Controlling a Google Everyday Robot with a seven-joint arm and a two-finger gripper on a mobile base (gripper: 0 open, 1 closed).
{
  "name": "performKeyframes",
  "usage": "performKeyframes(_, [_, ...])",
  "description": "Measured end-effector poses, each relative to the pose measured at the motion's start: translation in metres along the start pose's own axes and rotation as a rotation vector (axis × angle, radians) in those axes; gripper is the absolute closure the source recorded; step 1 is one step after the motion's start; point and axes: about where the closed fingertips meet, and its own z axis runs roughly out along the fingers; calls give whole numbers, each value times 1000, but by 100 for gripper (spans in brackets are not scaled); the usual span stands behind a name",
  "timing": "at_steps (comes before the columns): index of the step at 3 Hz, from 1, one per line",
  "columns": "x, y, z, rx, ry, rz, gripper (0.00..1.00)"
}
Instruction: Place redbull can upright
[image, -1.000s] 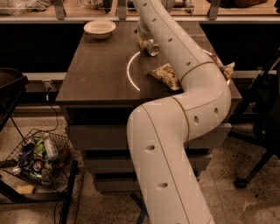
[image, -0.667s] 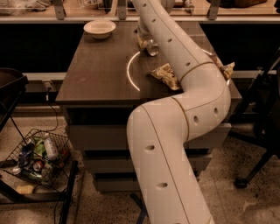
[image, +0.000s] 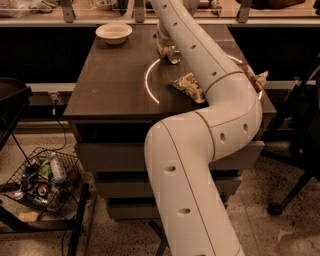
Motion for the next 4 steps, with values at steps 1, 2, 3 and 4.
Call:
performKeyframes(1, [0,0,0,0,0,0,100])
performKeyframes(2, [-2,0,-4,5,-5,-2,100])
performKeyframes(3, [-15,-10,-37,62,-32,0,100])
performKeyframes(4, [-35,-22,-85,116,-116,4,100])
